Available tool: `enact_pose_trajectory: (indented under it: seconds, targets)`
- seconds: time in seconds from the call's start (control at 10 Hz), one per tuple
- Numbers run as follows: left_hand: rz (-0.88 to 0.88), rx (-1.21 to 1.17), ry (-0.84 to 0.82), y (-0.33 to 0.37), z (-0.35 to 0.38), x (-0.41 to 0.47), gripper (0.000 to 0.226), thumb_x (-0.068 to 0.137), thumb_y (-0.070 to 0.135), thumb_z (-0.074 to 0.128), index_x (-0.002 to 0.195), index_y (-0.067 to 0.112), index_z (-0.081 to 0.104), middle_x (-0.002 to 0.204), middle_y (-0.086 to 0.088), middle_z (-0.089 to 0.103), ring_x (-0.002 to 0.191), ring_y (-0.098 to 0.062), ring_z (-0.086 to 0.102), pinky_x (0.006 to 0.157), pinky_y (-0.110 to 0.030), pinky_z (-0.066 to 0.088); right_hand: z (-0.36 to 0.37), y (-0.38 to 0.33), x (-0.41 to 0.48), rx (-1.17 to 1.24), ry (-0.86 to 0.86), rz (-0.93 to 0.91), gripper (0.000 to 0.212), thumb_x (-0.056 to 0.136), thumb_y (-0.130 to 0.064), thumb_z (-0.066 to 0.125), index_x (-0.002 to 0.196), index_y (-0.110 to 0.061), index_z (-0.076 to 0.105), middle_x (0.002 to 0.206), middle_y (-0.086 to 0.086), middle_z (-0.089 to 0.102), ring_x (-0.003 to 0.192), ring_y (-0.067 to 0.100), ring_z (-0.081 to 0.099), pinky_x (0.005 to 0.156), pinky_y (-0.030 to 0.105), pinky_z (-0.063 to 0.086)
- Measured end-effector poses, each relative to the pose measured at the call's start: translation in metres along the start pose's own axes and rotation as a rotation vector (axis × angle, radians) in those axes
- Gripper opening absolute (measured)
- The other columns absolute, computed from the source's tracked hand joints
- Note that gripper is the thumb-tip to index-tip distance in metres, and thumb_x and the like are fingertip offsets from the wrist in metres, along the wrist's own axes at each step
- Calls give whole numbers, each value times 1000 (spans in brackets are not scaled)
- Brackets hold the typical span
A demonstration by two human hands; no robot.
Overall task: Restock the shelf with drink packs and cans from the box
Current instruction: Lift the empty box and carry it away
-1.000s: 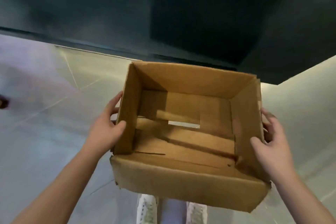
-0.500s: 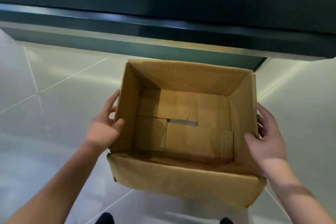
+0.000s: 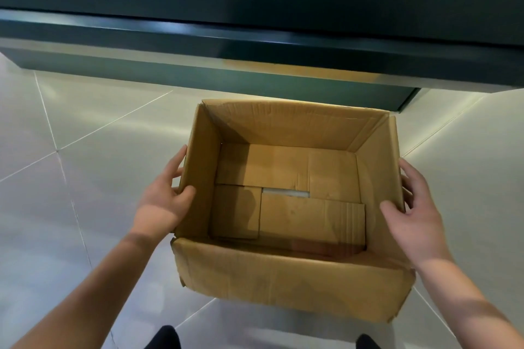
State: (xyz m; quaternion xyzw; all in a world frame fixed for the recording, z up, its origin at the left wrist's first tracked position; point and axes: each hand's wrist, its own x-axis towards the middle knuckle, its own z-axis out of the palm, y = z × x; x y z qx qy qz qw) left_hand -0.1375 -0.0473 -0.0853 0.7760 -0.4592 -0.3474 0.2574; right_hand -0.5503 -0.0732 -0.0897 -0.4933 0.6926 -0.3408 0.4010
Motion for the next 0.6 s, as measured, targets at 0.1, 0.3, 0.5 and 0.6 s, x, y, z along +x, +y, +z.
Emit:
enact_pose_trajectory:
  seconds: [0.1, 0.3, 0.5, 0.6]
  targets:
    - [7, 28, 25, 0, 1, 0, 71, 101, 27, 56, 149, 65, 19, 128, 16, 50, 82, 1, 63, 51, -8, 48, -1, 2, 1, -10, 3, -4, 78, 93, -7, 66, 141, -62, 39, 148, -16, 51, 138, 17, 49, 115, 49, 42]
    - [45, 62, 59, -1, 0, 0, 70, 99, 28, 59, 150, 62, 24, 138, 10, 55, 103, -13, 66, 72, -27, 60, -3, 5, 5, -80, 20, -4, 77, 92, -14, 68, 149, -55, 36, 151, -14, 47, 134, 9, 48, 110, 42, 44]
    - [57, 74, 171, 4, -3, 11, 64, 95, 34, 65, 150, 49, 37, 140, -2, 57, 119, -18, 58, 89, -34, 51, -2, -3, 10, -146, 92, -50, 67, 93, -27, 69, 150, -47, 41, 149, -8, 45, 125, -2, 48, 111, 44, 45]
    - [115, 65, 196, 28, -10, 15, 64, 93, 37, 68, 150, 46, 39, 142, 0, 56, 124, -18, 57, 89, -34, 53, -2, -34, 18, -113, 97, -117, 65, 94, -31, 71, 148, -50, 41, 149, -12, 47, 135, 12, 47, 110, 40, 45]
